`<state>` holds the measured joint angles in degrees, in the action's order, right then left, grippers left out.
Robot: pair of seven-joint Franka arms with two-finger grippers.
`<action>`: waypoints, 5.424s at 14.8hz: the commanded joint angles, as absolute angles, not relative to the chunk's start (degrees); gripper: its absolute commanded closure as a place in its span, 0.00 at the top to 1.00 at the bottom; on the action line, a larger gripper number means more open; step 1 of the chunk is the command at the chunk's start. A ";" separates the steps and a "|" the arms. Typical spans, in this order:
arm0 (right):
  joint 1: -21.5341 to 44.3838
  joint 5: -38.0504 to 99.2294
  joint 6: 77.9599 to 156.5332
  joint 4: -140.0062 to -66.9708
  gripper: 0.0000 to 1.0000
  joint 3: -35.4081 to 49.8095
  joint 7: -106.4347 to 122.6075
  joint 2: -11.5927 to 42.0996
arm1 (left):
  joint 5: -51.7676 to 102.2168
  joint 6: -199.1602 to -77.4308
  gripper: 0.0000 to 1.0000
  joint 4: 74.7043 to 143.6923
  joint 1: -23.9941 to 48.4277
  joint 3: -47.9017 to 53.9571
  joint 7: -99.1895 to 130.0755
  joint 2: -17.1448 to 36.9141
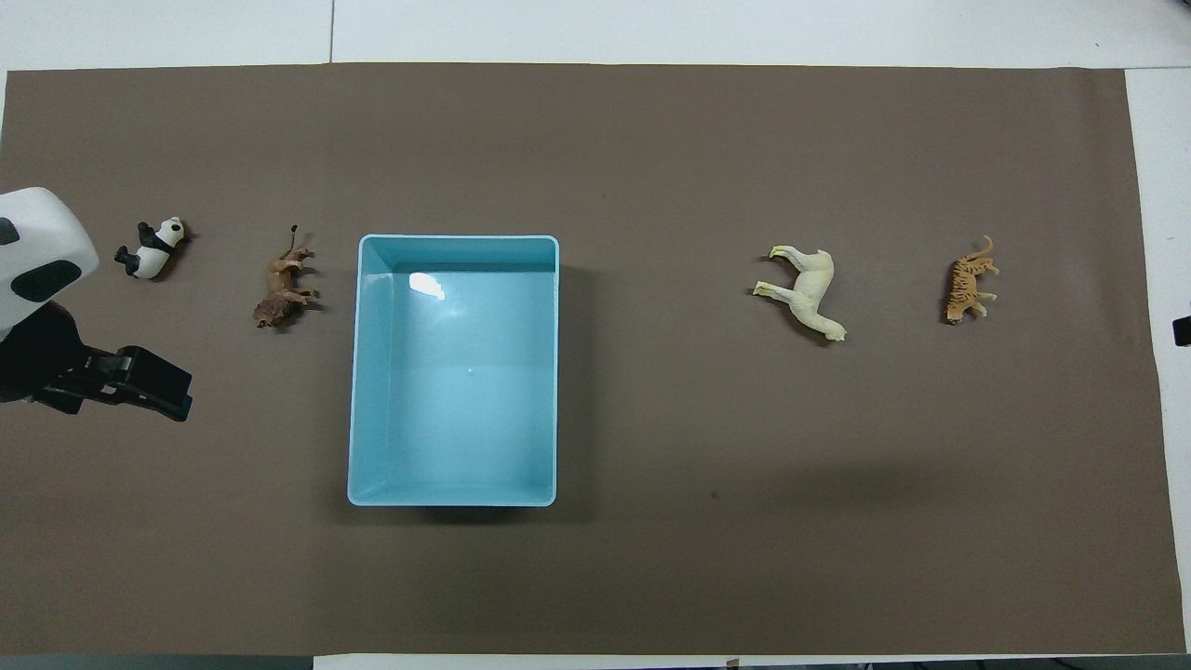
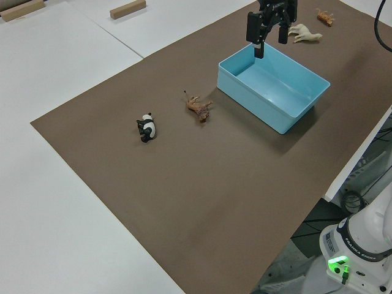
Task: Put all toys into storage box
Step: 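Reach the left gripper to the brown horse while the right gripper reaches the tan animal, then grasp the brown horse with the left gripper while the right gripper grasps the tan animal, then drop the brown horse into the blue box with the left gripper, then carry the tan animal into the box while the left gripper grasps the panda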
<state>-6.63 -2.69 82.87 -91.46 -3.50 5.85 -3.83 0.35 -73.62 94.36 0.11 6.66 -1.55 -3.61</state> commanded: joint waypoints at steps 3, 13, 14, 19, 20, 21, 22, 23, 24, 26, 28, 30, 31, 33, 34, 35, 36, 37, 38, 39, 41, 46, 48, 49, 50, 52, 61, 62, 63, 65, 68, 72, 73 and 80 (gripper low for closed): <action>-7.56 -1.67 81.83 -91.58 1.00 -2.99 5.10 -4.31 | 0.35 -71.20 1.00 95.71 0.26 6.33 -1.76 -5.01; -8.87 -1.58 93.39 -99.04 1.00 -3.16 5.27 -3.70 | -3.34 -83.45 1.00 97.63 0.18 6.06 -0.61 -6.32; -8.96 -1.58 96.21 -99.75 1.00 -3.16 5.19 -1.52 | -3.34 -87.41 1.00 99.04 0.18 6.06 -0.62 -6.24; -9.05 -1.49 108.87 -101.07 1.00 -3.16 3.79 9.74 | -3.34 -105.26 1.00 102.22 0.18 6.06 -1.84 2.08; -8.97 -1.49 111.42 -102.21 1.00 -3.16 2.21 11.06 | -3.34 -108.77 1.00 102.39 0.09 6.06 -2.11 4.37; -8.79 -1.49 115.19 -104.39 1.00 -3.16 1.50 11.86 | -3.34 -111.51 1.00 102.48 0.00 6.06 -2.28 6.48; -8.35 -1.49 119.75 -107.11 1.00 -3.16 0.89 12.21 | -3.34 -112.66 1.00 102.74 0.00 6.06 -2.72 7.98; -8.26 -1.49 123.45 -109.23 1.00 -3.16 0.44 12.91 | -3.34 -114.15 0.99 104.14 -0.78 6.06 -3.59 8.87; -8.26 -1.49 125.40 -109.94 1.00 -3.16 0.53 14.14 | -3.25 -118.61 0.99 107.02 -1.14 6.06 -4.21 8.88; -7.83 -1.58 126.30 -109.95 1.00 -3.16 0.70 15.90 | -3.25 -124.25 0.99 111.08 -1.49 6.06 -4.48 9.49; -7.21 -1.58 128.48 -109.95 1.00 -3.08 0.97 16.96 | -3.25 -129.43 0.99 113.37 -1.41 6.06 -4.13 12.55; -6.86 -1.58 131.12 -110.04 1.00 -3.08 1.40 18.97 | -3.08 -132.62 0.99 114.25 -0.97 6.06 -3.43 14.67; -6.77 -1.58 132.26 -110.04 1.00 -3.08 1.58 19.85 | -3.08 -133.24 0.99 114.61 -0.97 6.06 -3.25 14.85; -6.59 -1.58 132.98 -110.04 1.00 -3.08 1.58 20.83 | -3.08 -133.94 0.99 114.96 -0.88 5.98 -3.16 15.73; -6.33 -1.67 133.59 -110.04 1.00 -3.08 1.58 21.27 | -3.08 -134.64 0.99 115.48 -0.79 5.98 -3.16 16.17; -5.81 -1.58 134.46 -110.13 1.00 -3.08 1.67 21.70 | -3.08 -135.61 0.99 115.92 -0.79 5.98 -3.16 16.35; -5.45 -1.58 134.65 -110.04 1.00 -3.08 1.67 22.23 | -3.08 -135.96 0.98 116.36 -0.88 5.98 -3.16 16.52; -5.36 -1.58 135.26 -110.04 1.00 -3.08 1.76 22.58 | -3.08 -135.97 0.90 116.54 -0.88 5.98 -3.25 16.70; -5.36 -1.58 135.79 -110.13 0.94 -2.99 1.76 22.76 | -3.08 -135.97 0.87 116.63 -0.88 5.98 -3.16 16.79; -5.36 -1.67 135.96 -110.21 0.79 -2.99 1.76 22.94 | -3.08 -135.97 0.81 116.72 -0.79 5.98 -3.16 16.79; -5.36 -1.58 135.97 -110.48 0.00 -2.99 1.76 22.85 | -3.08 -135.97 0.59 116.98 -0.79 5.98 -3.16 16.79; -5.54 -1.58 134.56 -110.22 0.00 -3.08 1.41 22.76 | -3.25 -131.87 0.02 111.74 -0.70 5.89 -1.41 17.31; -5.36 -1.58 132.99 -109.26 0.00 -3.08 1.41 22.76 | -3.51 -118.29 0.02 102.01 -0.35 5.98 -0.71 17.23; -5.36 -1.58 131.76 -108.20 0.00 -2.99 1.49 22.76 | -3.52 -112.04 0.02 97.60 0.95 5.98 0.95 16.70; -5.36 -1.58 130.27 -106.98 0.00 -2.90 1.49 22.59 | -3.69 -107.54 0.02 94.77 2.36 5.98 4.01 15.66; -5.01 -1.58 125.53 -103.73 0.00 -2.55 1.14 21.89 | -3.87 -101.80 0.02 92.90 4.64 6.50 9.29 11.62; 0.34 -1.49 98.37 -85.09 0.00 -2.55 -4.21 14.42 | -3.95 -99.49 1.00 100.55 19.25 6.50 26.38 4.22; 1.22 -1.49 97.13 -84.12 0.00 -2.55 -5.52 13.72 | -3.87 -99.93 1.00 100.63 18.46 5.81 22.45 4.31; 2.27 -1.49 96.25 -83.76 0.00 -2.46 -6.67 13.28 | -3.95 -100.02 1.00 100.90 14.54 5.28 14.93 4.31; 3.68 -1.49 96.06 -83.50 0.00 -2.46 -8.60 12.66 | -3.87 -100.63 1.00 100.55 6.02 5.10 -1.23 4.66; 8.23 -1.76 93.80 -81.32 0.00 -2.29 -15.95 12.92 | -3.87 -110.45 1.00 100.46 -3.58 5.10 -16.65 7.81; 25.45 -1.94 93.33 -75.34 0.00 -2.37 -43.71 16.25 | -3.52 -116.97 0.97 98.70 -11.68 5.01 -39.52 15.10; 29.14 -1.93 94.12 -72.28 0.00 -2.37 -48.99 18.61 | -3.78 -118.03 0.97 98.35 -11.95 4.92 -40.94 17.03; 43.66 -2.11 109.20 -63.37 0.00 -2.46 -66.07 34.95 | -3.78 -127.43 0.98 98.26 -12.13 2.90 -42.54 24.08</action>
